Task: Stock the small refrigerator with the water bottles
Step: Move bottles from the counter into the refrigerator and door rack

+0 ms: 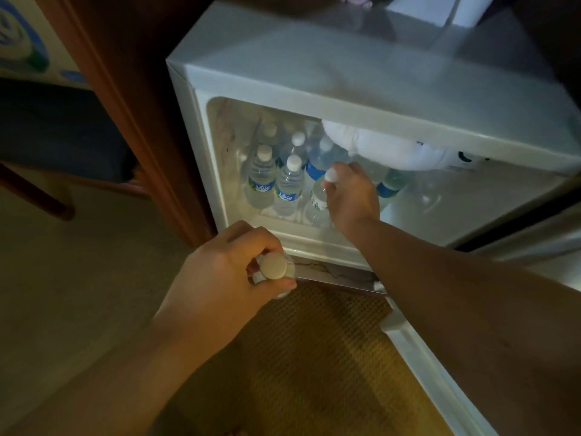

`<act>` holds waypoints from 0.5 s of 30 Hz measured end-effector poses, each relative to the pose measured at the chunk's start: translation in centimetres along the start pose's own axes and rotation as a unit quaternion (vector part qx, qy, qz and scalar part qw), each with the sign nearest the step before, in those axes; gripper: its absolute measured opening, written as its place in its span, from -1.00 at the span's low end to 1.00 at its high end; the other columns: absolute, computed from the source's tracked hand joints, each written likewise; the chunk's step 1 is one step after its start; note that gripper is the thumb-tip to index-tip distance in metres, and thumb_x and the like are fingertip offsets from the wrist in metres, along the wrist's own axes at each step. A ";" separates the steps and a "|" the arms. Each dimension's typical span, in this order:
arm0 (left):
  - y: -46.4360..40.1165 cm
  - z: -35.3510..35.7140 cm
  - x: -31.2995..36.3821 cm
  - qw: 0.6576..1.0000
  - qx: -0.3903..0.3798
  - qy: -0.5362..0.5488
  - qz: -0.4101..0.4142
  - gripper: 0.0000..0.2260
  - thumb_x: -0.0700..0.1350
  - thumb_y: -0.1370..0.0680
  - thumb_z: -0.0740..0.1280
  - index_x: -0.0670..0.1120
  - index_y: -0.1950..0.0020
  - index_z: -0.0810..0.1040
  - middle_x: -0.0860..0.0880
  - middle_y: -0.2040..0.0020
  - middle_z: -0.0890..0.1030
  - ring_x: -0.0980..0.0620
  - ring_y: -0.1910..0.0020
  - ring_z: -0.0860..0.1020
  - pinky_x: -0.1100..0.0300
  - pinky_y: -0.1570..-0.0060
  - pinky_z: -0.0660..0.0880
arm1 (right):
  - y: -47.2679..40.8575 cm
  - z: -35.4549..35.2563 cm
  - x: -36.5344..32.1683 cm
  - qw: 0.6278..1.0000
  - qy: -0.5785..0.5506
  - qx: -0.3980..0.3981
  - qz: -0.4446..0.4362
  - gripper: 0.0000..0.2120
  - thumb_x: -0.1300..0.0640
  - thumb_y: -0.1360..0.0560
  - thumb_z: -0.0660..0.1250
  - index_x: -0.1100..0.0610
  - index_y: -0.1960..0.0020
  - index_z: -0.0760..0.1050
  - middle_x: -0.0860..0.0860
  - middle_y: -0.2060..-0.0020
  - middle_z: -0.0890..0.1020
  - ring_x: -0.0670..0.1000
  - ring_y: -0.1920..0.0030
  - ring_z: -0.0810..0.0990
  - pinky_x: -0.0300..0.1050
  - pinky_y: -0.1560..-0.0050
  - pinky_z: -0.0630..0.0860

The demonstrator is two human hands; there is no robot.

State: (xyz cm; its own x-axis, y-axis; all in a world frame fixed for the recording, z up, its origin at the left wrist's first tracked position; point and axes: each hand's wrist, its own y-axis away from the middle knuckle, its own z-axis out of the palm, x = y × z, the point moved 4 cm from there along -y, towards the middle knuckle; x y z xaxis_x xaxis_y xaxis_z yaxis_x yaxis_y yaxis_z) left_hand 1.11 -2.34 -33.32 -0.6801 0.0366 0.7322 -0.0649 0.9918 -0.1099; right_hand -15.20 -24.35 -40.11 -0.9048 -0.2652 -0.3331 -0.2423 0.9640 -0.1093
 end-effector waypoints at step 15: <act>-3.4 0.7 -1.4 1.000 -0.009 -0.003 0.005 -0.73 0.07 -0.39 0.60 0.08 -0.02 0.64 0.21 0.04 0.61 0.22 0.11 0.63 0.06 0.16 0.67 | -0.9 0.0 -1.2 0.994 -0.087 -0.061 -0.007 -0.36 0.15 -0.63 0.36 0.01 -0.64 0.21 0.15 -0.47 0.40 0.15 -0.42 0.45 0.02 -0.44 0.40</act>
State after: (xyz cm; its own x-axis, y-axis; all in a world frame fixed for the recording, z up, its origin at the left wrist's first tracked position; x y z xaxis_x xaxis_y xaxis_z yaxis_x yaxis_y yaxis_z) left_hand 1.75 -5.81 -34.49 -0.6848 0.0460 0.7272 -0.0453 0.9934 -0.1055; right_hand -13.89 -24.91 -39.61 -0.8292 -0.2678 -0.4907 -0.3054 0.9522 -0.0036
